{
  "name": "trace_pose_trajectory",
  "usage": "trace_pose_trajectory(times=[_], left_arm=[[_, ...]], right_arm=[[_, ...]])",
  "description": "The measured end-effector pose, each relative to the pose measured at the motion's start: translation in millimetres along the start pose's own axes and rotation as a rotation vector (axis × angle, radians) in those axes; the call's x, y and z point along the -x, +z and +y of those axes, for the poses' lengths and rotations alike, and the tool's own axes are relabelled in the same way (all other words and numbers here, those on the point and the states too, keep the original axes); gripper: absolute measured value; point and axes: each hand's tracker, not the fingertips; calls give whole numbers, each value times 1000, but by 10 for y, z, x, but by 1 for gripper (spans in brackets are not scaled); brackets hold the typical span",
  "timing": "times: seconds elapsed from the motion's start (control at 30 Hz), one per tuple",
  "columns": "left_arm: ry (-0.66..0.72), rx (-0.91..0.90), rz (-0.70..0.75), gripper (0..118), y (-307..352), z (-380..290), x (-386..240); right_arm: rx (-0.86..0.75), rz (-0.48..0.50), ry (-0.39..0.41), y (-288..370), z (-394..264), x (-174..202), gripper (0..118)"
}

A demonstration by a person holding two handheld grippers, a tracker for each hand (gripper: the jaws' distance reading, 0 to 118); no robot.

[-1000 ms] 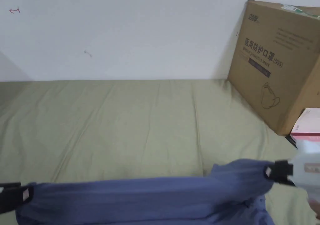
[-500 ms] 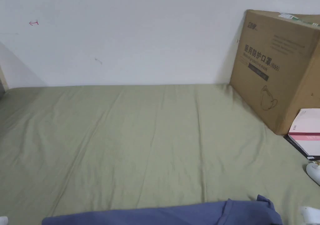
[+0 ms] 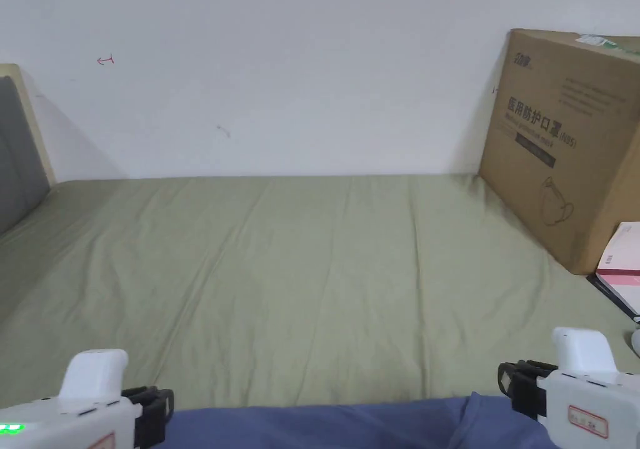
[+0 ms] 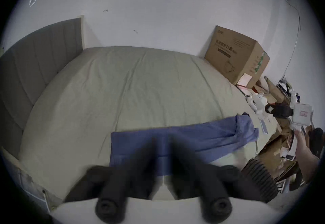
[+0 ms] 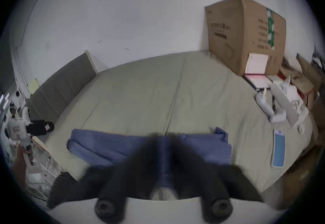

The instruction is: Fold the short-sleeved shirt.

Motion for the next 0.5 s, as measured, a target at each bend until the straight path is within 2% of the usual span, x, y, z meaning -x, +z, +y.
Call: trace_pose_trajectory(times=[0.1, 0.2, 0.33, 0.43, 0.47, 0.5], left_arm=[[35, -18, -73, 0, 7, 0, 28], [120, 26, -104, 0, -9, 58, 317], [364, 129, -198, 0, -163, -32, 1159], [526, 180, -309, 0, -354, -247, 1644], [589, 189, -342, 14, -437, -336, 1770], [625, 184, -356, 44, -469, -390, 1817]], right_arm=[[13, 72, -50, -25, 9, 36, 0], [26, 90, -66, -62, 33, 43, 0], [67, 82, -60, -125, 68, 45, 0], [104, 111, -94, -183, 70, 31, 0], [115, 114, -101, -218, 69, 25, 0], [125, 113, -107, -259, 65, 20, 0]])
